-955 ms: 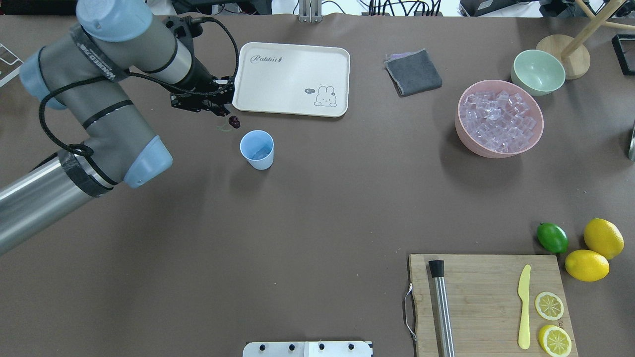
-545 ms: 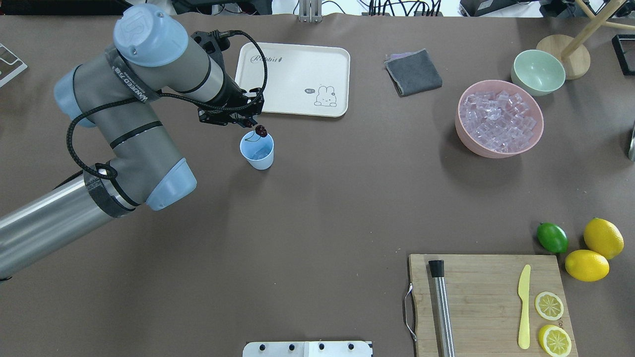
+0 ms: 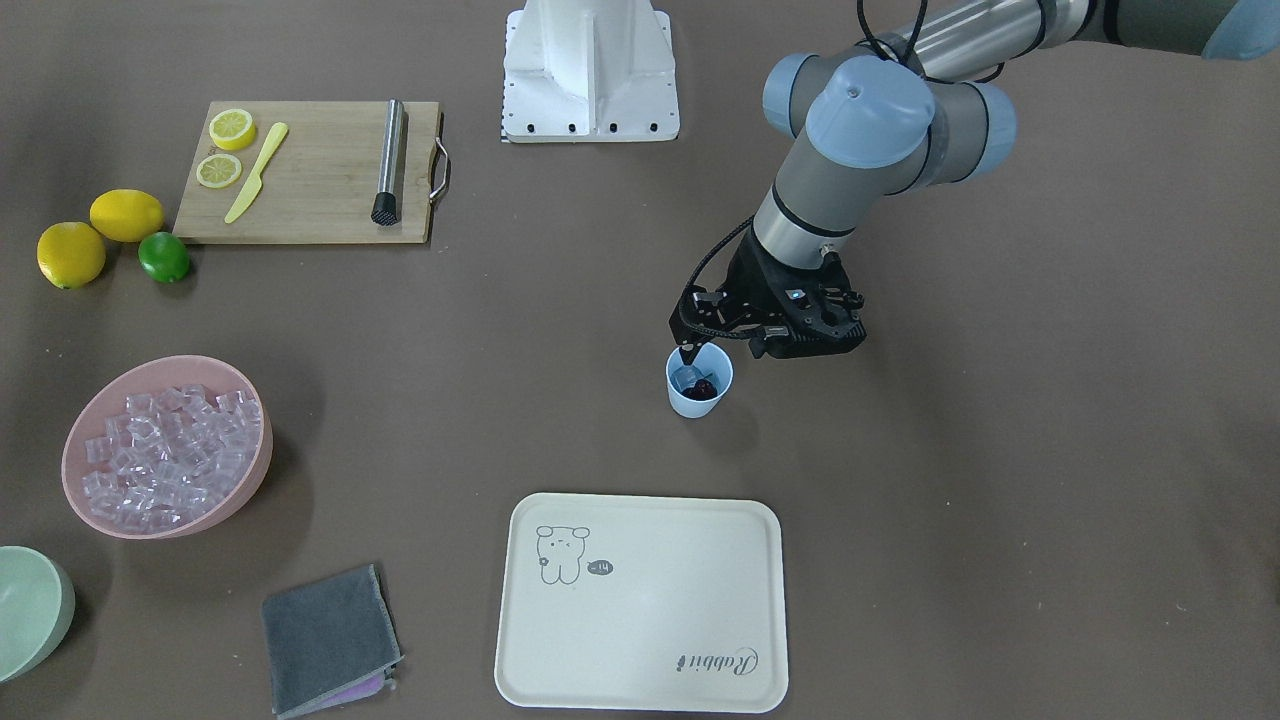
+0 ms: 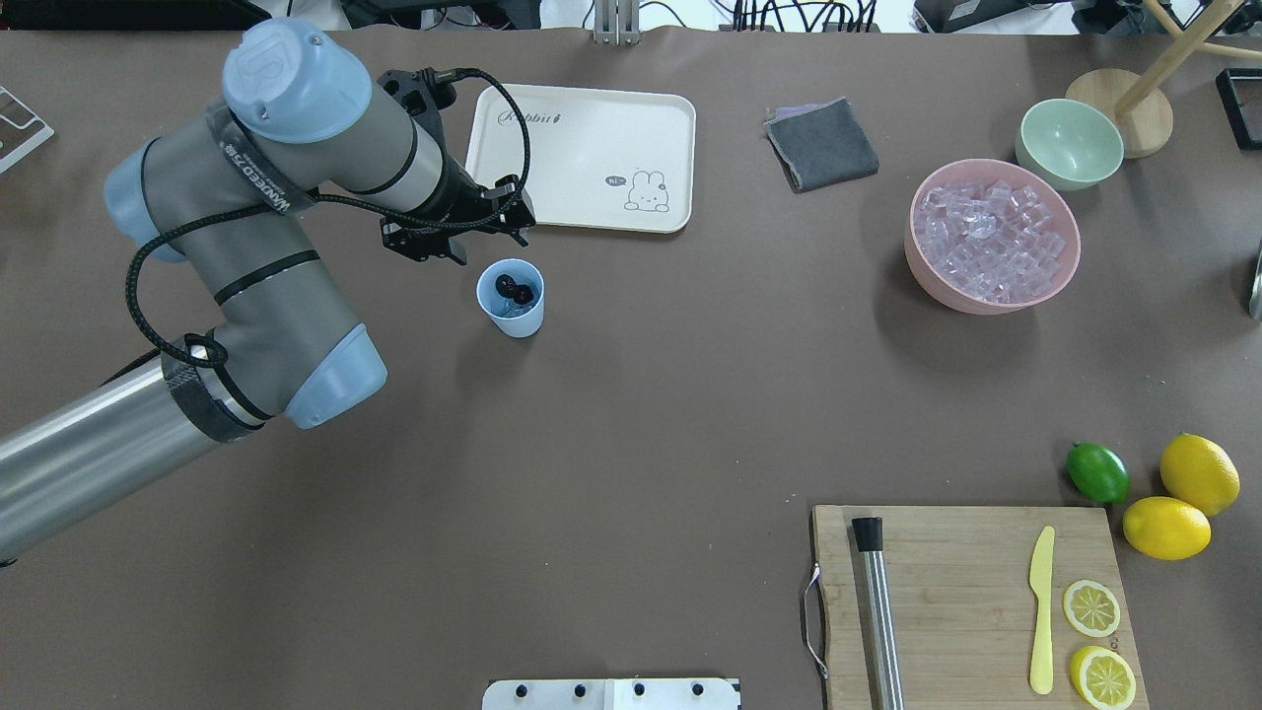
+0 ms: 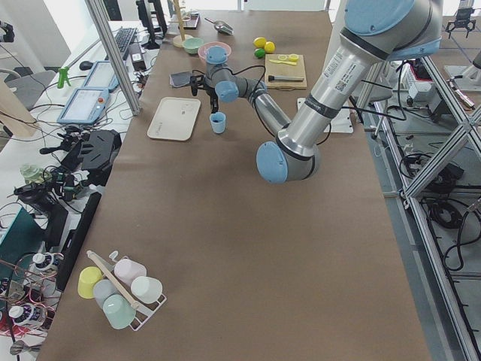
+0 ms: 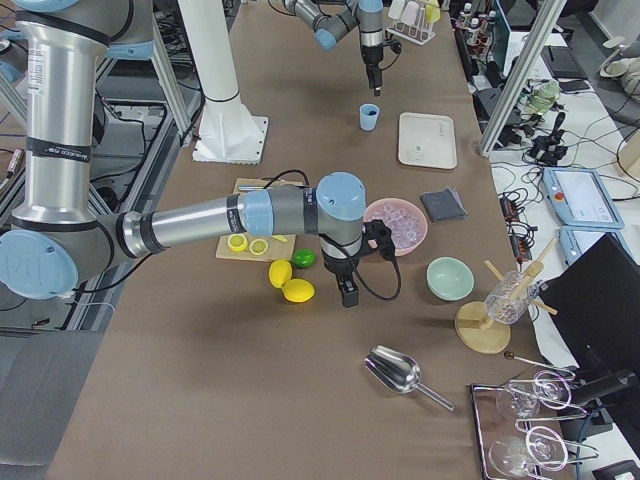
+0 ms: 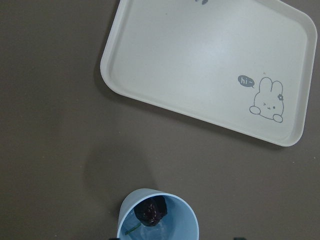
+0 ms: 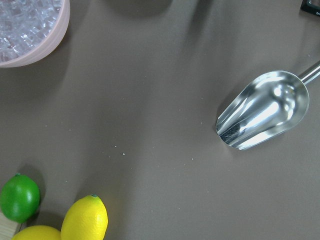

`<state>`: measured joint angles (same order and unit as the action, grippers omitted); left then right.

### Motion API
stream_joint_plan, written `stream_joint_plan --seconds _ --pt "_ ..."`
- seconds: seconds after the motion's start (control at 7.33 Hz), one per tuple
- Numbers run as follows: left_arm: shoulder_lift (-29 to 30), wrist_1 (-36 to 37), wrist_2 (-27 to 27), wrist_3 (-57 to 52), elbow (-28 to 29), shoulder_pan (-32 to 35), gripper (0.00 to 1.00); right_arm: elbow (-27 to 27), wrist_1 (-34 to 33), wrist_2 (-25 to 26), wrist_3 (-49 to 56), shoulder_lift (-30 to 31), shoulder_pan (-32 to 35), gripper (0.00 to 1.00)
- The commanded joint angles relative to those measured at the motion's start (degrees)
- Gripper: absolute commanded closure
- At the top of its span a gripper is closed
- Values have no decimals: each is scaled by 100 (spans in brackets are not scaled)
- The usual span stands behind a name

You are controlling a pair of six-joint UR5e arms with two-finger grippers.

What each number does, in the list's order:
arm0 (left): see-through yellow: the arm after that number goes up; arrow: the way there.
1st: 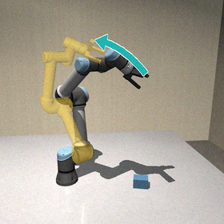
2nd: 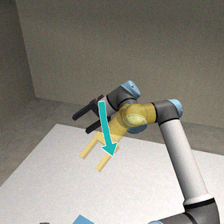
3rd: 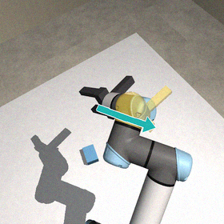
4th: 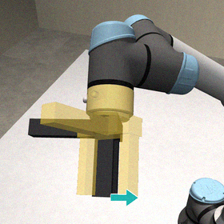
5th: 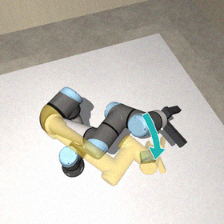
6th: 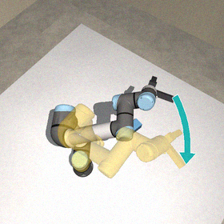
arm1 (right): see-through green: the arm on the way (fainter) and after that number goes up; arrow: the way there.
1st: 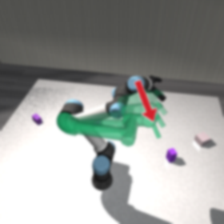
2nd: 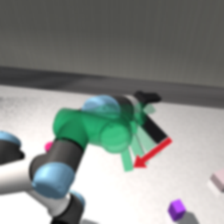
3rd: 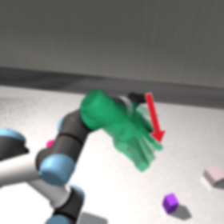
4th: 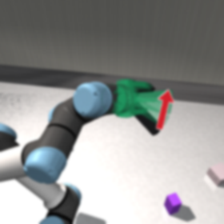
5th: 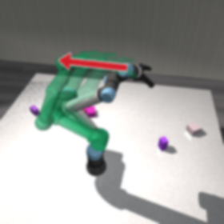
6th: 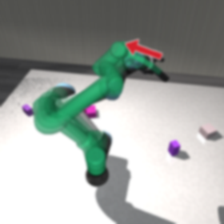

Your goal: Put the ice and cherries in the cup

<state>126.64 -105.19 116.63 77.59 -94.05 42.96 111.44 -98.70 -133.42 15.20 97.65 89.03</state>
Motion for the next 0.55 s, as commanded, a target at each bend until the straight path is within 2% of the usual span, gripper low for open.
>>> stream_joint_plan --seconds 0.0,0.14,0.41 --pt "-532 208 218 -182 -401 289 2 0 0 0 0 0 0 0" --pt "-718 584 864 -1018 -499 910 2 9 0 0 0 0 0 0" --pt "-1690 737 1623 -3142 -422 2271 2 18 0 0 0 0 0 0"
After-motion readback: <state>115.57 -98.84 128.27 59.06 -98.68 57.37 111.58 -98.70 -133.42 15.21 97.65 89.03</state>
